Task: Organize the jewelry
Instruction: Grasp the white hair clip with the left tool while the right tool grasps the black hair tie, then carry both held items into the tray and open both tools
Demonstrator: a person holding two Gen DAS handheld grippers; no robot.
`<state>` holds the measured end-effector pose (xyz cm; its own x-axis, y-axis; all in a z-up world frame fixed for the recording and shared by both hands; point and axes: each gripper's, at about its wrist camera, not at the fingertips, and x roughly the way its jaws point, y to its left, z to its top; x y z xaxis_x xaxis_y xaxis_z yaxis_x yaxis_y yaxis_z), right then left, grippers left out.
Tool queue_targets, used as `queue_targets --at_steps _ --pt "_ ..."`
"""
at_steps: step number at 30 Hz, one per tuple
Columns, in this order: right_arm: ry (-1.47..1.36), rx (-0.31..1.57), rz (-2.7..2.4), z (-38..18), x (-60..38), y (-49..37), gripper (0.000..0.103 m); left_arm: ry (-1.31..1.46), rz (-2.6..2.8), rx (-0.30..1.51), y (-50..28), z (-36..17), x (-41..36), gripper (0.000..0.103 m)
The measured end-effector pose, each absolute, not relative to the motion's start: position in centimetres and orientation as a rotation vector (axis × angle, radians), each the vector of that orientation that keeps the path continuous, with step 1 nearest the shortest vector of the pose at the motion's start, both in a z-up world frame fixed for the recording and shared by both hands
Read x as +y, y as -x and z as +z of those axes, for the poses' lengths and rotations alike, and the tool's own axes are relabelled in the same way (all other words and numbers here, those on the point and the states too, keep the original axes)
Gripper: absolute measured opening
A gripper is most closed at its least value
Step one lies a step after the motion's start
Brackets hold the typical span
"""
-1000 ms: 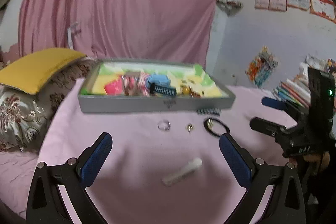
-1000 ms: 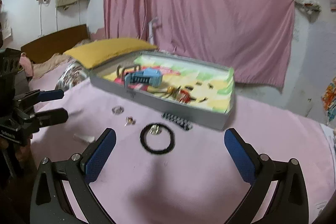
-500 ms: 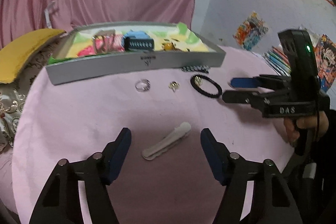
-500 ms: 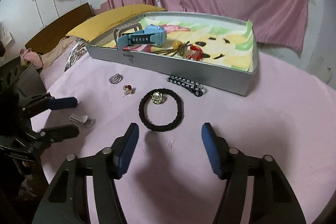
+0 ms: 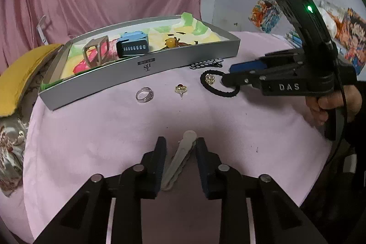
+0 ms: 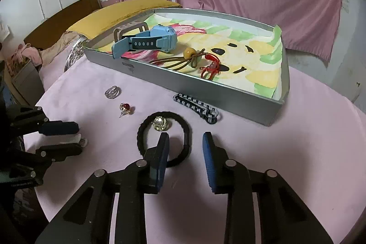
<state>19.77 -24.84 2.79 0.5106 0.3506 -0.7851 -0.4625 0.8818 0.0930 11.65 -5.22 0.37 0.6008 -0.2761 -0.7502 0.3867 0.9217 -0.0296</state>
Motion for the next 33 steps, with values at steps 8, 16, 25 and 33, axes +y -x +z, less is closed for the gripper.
queue_targets --at_steps 8,16,25,33 --pt "0.209 0.892 0.522 2.8 -24.1 -19.9 0.026 -0.106 -0.372 0.858 -12.8 0.6 -5.3 0.014" --pt "0.202 0.89 0.532 2.7 -24.3 -19.7 0.004 0.046 -0.339 0.844 -14.4 0.6 -4.6 0.014" --pt "0.157 0.721 0.473 5.6 -25.6 -17.7 0.004 0.099 -0.293 0.655 -13.7 3.4 -3.6 0.014" --pt "0.058 0.469 0.453 9.8 -25.8 -16.3 0.004 0.137 -0.226 0.433 -13.7 6.5 -2.7 0.014"
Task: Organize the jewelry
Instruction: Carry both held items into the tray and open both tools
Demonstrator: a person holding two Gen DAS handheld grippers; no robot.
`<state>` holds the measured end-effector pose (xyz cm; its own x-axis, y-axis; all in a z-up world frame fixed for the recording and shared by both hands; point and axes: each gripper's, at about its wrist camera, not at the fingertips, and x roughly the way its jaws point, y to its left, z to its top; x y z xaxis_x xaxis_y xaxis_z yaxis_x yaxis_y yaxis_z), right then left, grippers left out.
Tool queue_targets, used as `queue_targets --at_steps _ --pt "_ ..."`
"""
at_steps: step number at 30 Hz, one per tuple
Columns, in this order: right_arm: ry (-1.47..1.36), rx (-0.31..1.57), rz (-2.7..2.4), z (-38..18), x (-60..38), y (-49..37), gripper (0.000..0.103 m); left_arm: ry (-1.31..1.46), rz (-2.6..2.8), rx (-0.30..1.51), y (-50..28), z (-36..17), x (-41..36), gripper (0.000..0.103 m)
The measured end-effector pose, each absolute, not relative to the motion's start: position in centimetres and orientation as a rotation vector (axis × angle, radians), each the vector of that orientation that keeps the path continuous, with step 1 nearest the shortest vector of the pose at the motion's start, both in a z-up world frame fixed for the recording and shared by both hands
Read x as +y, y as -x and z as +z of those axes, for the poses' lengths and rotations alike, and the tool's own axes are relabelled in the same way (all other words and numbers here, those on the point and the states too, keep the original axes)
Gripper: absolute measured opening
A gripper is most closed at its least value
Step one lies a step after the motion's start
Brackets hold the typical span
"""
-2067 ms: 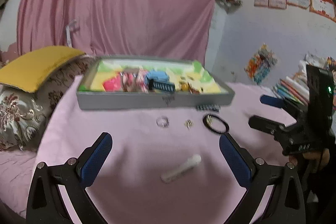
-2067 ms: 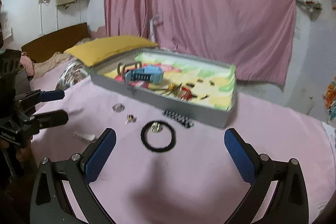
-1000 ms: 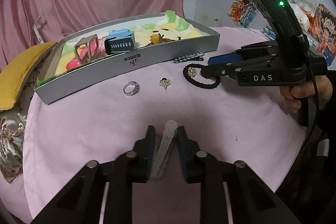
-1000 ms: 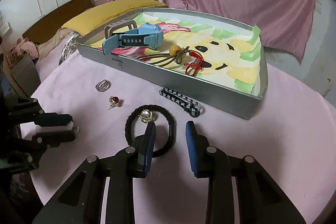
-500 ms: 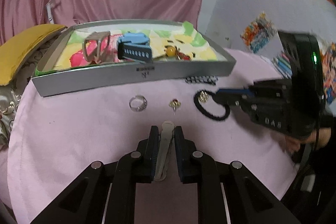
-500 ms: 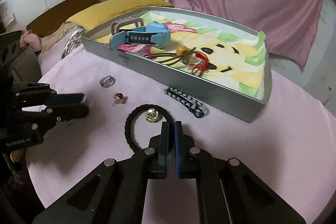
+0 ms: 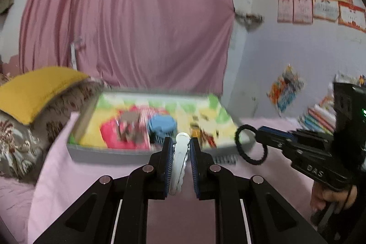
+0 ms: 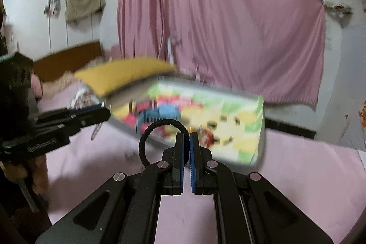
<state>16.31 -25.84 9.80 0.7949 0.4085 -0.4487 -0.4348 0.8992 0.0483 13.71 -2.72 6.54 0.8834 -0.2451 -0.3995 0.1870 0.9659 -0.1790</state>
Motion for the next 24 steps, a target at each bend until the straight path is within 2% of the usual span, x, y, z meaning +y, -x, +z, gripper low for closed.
queue_targets --at_steps 5,11,24 --pt "-0.034 0.339 0.447 11.6 -25.7 -16.8 0.004 0.159 -0.18 0.332 -15.0 8.2 -2.2 0.014" --pt "-0.064 0.3 0.425 11.5 -24.6 -19.2 0.004 0.116 -0.139 0.284 -17.7 8.8 -2.0 0.014" --pt "-0.045 0.426 0.383 8.9 -22.9 -23.5 0.004 0.151 -0.114 0.44 -23.1 6.1 -0.8 0.014"
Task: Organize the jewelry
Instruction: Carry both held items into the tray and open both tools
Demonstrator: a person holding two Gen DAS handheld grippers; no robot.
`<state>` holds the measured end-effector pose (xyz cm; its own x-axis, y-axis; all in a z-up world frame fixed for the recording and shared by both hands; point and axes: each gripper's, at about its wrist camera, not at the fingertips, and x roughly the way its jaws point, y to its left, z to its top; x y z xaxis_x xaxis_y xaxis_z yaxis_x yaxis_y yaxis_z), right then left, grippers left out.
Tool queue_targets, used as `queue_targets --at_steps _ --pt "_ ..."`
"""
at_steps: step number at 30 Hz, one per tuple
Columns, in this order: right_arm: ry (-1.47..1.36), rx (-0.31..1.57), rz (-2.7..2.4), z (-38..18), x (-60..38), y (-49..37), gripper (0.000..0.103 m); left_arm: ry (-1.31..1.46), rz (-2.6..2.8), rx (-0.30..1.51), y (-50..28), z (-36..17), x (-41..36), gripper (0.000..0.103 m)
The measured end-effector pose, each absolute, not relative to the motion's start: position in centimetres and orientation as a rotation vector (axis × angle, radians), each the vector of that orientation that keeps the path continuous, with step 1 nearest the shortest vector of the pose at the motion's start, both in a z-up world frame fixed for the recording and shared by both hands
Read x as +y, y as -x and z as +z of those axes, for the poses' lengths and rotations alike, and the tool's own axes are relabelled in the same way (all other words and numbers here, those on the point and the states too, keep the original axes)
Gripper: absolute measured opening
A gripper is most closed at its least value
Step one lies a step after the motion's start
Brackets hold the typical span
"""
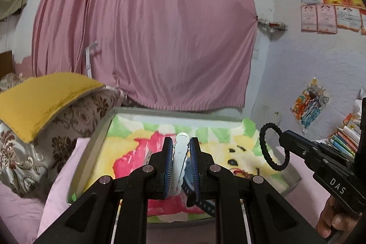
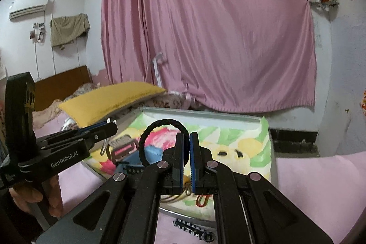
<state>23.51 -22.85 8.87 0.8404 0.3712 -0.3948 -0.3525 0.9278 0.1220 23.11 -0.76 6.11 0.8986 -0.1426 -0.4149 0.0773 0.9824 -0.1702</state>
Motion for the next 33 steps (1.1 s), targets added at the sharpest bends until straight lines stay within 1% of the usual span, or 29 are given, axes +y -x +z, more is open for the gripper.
queue_targets --at_steps 9,13,33 --pt "-0.052 0.622 0.391 5.9 -22.8 -26.5 0.004 0.154 -0.11 0.58 -24.3 4.1 -0.3 0.014" --pt "-0.054 0.669 0.406 5.2 -22.7 -27.1 0.004 0.14 -0.107 0.585 -24.3 4.0 -0.2 0.014" --pt "-0.06 0.736 0.431 4.0 -22.3 -27.9 0.005 0.148 -0.109 0.586 -24.3 4.0 -0.1 0.015"
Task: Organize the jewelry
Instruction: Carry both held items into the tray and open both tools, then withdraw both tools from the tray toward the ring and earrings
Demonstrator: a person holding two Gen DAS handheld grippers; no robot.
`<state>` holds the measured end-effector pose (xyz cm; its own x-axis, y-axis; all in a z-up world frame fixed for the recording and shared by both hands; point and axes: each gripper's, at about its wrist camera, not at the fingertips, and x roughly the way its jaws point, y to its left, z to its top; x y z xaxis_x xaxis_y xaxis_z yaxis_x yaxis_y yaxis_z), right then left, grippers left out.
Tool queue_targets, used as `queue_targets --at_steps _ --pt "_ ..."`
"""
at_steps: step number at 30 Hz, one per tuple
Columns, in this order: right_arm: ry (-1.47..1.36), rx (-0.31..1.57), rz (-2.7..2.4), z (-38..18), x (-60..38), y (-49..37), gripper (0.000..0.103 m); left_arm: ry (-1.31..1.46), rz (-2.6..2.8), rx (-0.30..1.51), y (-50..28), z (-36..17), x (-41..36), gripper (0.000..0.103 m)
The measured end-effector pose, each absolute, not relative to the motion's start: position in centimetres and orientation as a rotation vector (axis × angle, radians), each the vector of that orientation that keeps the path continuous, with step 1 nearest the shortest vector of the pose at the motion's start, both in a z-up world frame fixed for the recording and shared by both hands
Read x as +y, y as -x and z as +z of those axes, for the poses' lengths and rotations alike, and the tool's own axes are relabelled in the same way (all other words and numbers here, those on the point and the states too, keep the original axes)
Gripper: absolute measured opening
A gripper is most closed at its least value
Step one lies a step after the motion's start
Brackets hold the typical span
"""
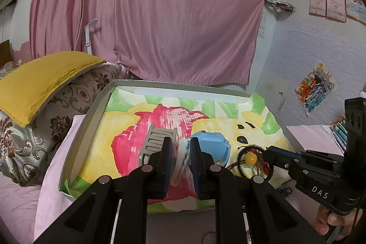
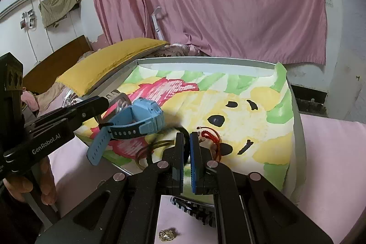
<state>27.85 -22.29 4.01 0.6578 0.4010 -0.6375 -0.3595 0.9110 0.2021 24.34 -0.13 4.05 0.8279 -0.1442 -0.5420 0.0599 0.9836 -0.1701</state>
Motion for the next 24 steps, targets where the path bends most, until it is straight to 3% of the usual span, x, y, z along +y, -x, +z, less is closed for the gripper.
queue_targets --at_steps 4,10,13,15,16,18,20,24 --pt "-0.054 0.736 0.43 4.0 -22.2 -27.8 0.005 0.152 -0.112 0.584 -24.3 4.0 -0.2 0.023" --pt "-0.059 0.706 0.423 4.2 -22.5 -27.4 0.006 0.182 -0.111 0.566 -24.0 4.1 0.3 0.049" --pt "-0.061 0.67 0.413 4.6 -22.7 -26.8 0.026 0.207 -0.111 0.544 -23.7 4.3 1.0 0.063" --pt "-0.058 0.63 0.403 5.1 -22.9 -26.1 0.05 0.214 -0.105 0.512 -23.1 4.6 1.2 0.072" --pt "-0.054 0.612 0.398 5.4 -23.1 -25.8 0.054 0.216 -0.102 0.503 -22.9 4.7 1.3 0.075" --pt "-0.034 0.579 0.384 5.8 -23.2 -24.9 0.072 0.22 -0.091 0.471 -22.1 5.0 1.5 0.094" --pt "-0.024 0.543 0.364 6.2 -23.5 -24.0 0.079 0.224 -0.075 0.429 -20.8 5.2 1.6 0.102" --pt "0.005 0.468 0.32 7.1 -24.0 -22.1 0.094 0.204 -0.065 0.379 -19.1 5.7 1.5 0.102"
